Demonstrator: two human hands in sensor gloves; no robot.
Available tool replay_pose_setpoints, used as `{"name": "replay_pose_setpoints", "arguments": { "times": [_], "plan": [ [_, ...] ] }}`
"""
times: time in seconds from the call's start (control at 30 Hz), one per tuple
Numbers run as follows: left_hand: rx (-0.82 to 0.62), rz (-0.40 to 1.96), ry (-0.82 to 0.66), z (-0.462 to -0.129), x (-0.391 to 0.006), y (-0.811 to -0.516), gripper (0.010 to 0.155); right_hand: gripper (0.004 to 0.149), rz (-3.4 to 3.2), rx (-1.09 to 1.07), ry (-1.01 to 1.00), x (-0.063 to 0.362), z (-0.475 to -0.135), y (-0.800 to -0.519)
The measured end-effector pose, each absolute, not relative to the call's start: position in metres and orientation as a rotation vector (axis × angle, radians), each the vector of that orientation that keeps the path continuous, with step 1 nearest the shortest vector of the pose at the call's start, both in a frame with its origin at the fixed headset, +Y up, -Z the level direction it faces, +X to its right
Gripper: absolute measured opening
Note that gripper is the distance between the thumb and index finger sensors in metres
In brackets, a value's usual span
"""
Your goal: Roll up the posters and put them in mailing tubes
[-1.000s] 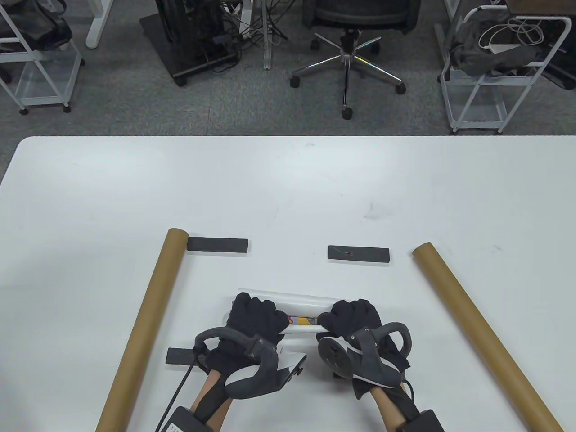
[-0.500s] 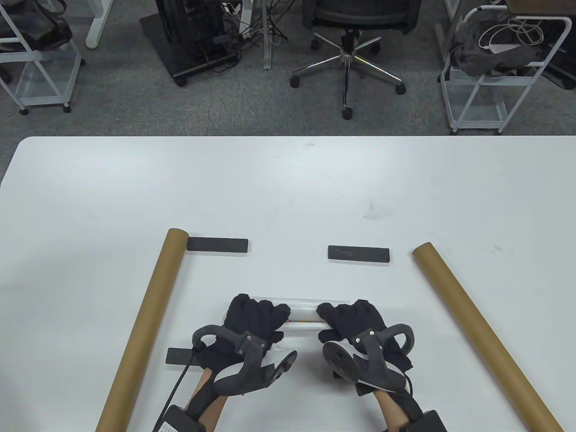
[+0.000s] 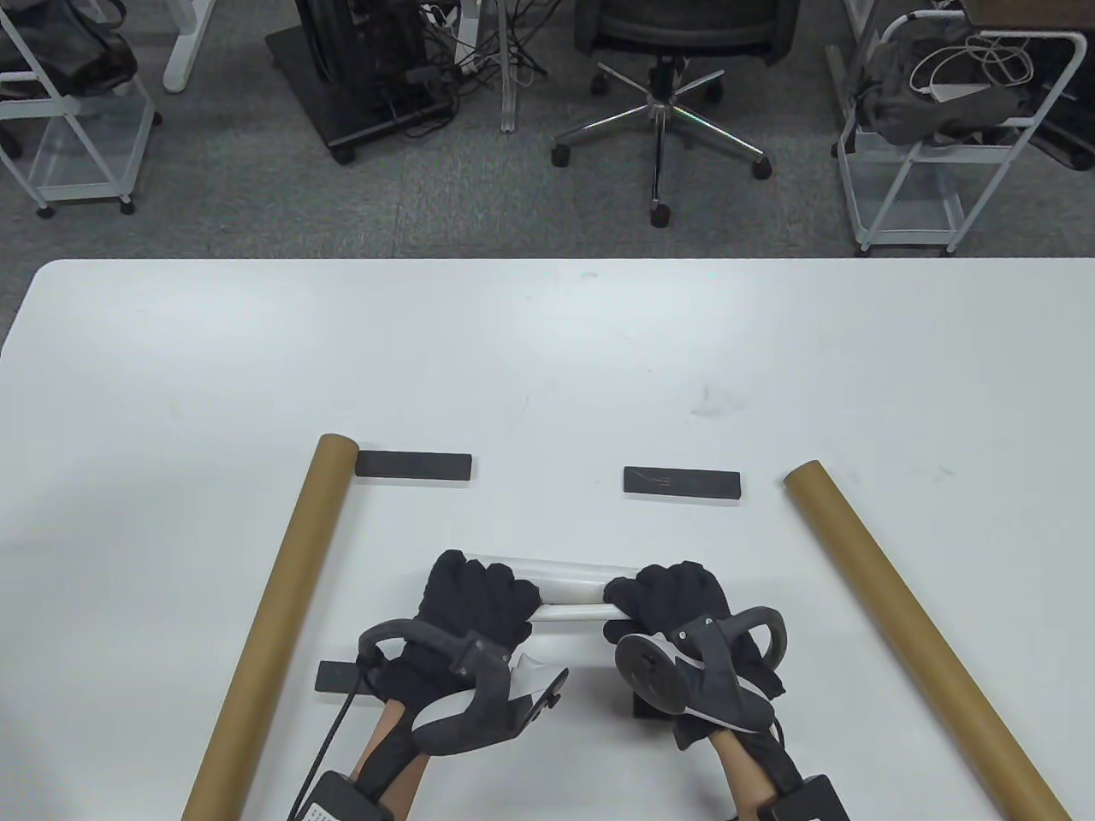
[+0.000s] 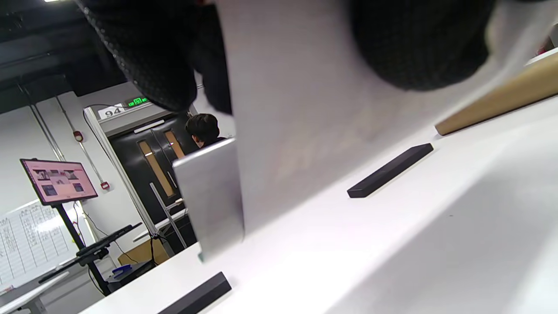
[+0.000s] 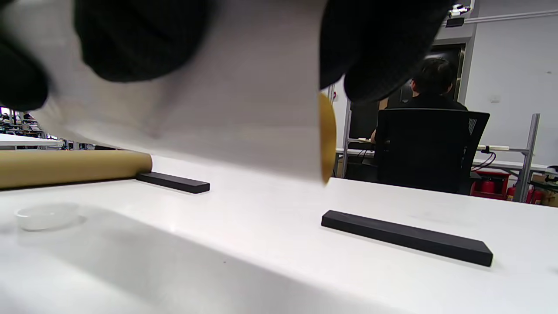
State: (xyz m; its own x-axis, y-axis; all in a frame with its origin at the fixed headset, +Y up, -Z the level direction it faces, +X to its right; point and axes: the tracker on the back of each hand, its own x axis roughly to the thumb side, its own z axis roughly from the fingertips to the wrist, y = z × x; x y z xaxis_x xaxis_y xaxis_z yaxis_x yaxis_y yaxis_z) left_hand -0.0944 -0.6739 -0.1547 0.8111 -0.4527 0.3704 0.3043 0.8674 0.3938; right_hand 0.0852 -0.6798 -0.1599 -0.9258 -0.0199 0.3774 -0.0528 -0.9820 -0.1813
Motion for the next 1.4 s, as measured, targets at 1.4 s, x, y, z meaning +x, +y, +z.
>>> {"name": "replay_pose_setpoints", "arguments": {
  "times": [1.4],
  "plan": [
    [0.288,-0.331,-0.453,-0.1579,-0.1008,-0.6815,0.040,0.042,3.081,0.567,-0.226,0.0882,-0.1579,-0.6892]
  ]
}}
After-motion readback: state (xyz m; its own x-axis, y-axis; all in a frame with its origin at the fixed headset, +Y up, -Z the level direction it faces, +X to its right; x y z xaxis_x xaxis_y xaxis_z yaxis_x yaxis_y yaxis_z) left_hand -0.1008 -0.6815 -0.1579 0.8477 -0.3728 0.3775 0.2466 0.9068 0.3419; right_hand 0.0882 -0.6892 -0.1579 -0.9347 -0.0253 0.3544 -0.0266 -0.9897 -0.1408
